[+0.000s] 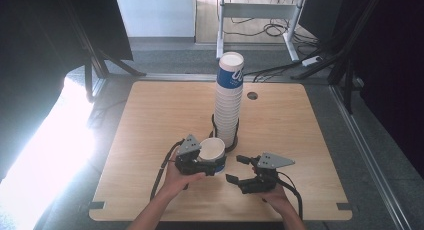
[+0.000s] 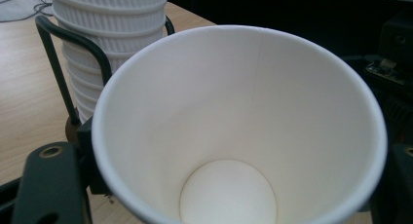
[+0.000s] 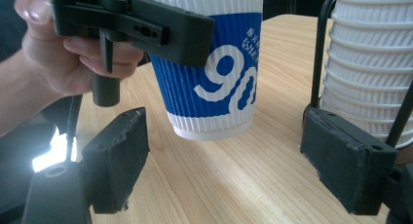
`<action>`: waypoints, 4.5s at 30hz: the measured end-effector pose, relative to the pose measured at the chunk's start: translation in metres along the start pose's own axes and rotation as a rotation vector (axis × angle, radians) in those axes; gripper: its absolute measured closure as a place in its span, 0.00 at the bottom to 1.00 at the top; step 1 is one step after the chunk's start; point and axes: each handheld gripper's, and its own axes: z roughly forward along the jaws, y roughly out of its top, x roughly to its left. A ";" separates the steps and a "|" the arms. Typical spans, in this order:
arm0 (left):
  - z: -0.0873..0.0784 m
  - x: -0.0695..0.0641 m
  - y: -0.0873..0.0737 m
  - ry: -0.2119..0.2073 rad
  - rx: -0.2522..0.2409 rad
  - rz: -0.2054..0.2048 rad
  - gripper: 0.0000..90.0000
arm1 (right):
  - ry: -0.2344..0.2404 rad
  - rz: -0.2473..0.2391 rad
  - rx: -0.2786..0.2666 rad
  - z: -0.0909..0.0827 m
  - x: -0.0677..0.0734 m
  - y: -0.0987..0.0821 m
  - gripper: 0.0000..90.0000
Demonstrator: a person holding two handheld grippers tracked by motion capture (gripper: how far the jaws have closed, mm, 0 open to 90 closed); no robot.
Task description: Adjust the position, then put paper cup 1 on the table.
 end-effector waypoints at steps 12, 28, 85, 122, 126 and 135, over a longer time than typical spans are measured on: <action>0.005 -0.010 0.004 0.029 0.064 0.112 0.22 | -0.001 -0.034 0.041 0.012 0.006 -0.001 0.19; 0.012 -0.023 0.005 0.030 0.110 0.205 0.22 | -0.014 -0.074 0.071 0.024 0.012 0.001 0.17; -0.037 -0.021 -0.004 0.000 -0.038 0.129 0.08 | -0.116 -0.123 0.028 0.016 0.010 -0.001 0.31; -0.053 0.024 -0.041 0.162 0.025 -0.047 0.14 | -0.448 -0.088 -0.082 -0.046 -0.037 0.000 0.31; -0.052 0.025 -0.042 0.162 0.029 -0.049 0.14 | -0.505 -0.060 -0.068 -0.056 -0.052 -0.005 0.31; -0.049 0.026 -0.045 0.167 0.044 -0.049 0.14 | -0.609 -0.003 -0.005 -0.065 -0.078 -0.016 0.31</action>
